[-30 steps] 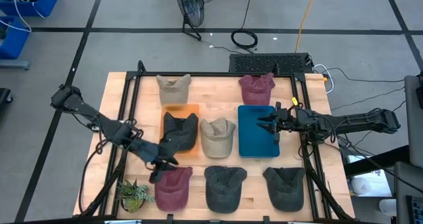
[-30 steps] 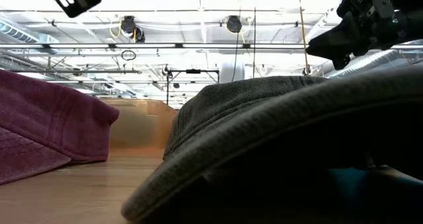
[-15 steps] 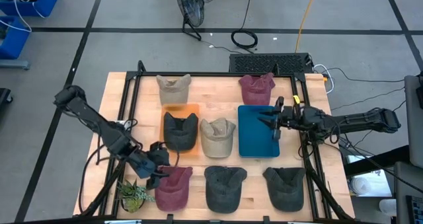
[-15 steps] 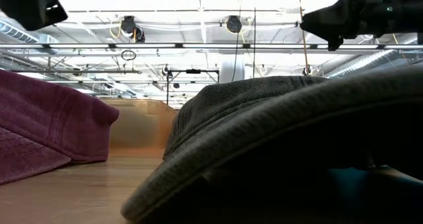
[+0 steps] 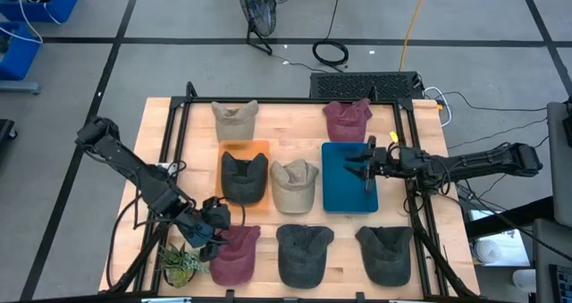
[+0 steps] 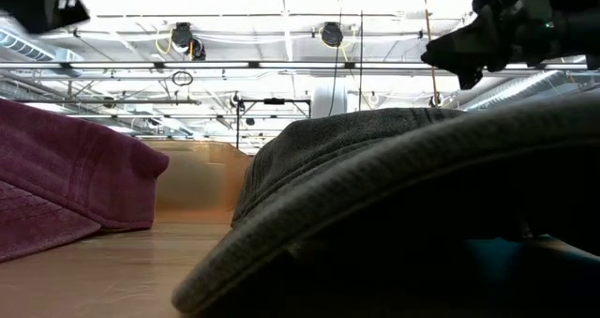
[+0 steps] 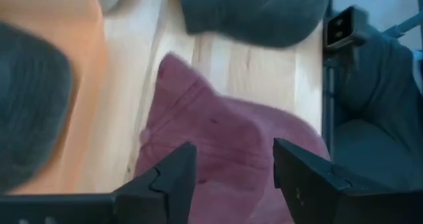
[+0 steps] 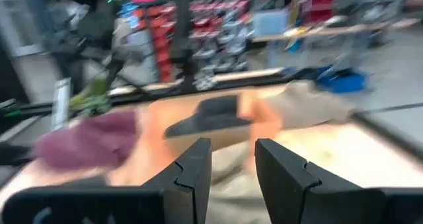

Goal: Pick & Place hat
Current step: Move the bottom red cap to the middle top of the table

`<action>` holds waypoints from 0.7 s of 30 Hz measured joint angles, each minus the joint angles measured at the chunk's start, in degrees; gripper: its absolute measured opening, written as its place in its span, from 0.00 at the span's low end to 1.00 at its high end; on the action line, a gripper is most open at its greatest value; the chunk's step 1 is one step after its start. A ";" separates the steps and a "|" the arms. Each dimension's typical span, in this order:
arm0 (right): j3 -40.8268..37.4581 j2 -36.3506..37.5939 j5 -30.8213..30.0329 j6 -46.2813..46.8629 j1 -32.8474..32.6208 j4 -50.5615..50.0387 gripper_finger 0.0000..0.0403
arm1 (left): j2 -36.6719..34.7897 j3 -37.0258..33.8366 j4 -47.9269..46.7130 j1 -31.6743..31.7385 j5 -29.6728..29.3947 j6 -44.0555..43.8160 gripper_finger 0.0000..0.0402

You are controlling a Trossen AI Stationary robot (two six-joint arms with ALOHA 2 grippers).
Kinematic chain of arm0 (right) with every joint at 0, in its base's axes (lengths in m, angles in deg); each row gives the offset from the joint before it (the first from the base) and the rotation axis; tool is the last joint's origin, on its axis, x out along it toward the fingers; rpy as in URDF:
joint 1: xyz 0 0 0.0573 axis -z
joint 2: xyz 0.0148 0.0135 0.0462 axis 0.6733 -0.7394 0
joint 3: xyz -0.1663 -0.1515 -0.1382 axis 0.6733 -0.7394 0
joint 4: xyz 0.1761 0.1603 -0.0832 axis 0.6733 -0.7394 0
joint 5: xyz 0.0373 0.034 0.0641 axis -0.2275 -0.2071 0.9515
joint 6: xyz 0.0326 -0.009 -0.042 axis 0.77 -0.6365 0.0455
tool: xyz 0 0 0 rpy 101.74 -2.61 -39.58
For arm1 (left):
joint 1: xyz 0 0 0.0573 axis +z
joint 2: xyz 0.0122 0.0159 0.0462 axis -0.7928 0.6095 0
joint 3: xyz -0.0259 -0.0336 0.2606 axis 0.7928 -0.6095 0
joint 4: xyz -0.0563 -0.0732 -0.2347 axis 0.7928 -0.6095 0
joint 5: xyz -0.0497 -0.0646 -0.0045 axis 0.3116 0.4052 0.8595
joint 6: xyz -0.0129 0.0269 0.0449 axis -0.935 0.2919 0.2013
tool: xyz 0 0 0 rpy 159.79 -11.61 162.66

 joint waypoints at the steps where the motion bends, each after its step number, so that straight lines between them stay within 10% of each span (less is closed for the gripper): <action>1: 0.00 -0.26 1.21 0.38 -0.23 -0.44 0.26 | 0.67 1.84 -1.17 0.13 0.03 1.04 0.46; 10: 0.00 -1.71 0.70 -1.32 -0.62 -1.55 0.26 | 10.81 14.10 -19.55 -1.13 2.43 6.59 0.35; 21: 0.00 -1.69 -2.28 -2.26 -0.58 2.45 0.26 | 20.94 14.20 -17.18 -1.11 13.47 3.07 0.58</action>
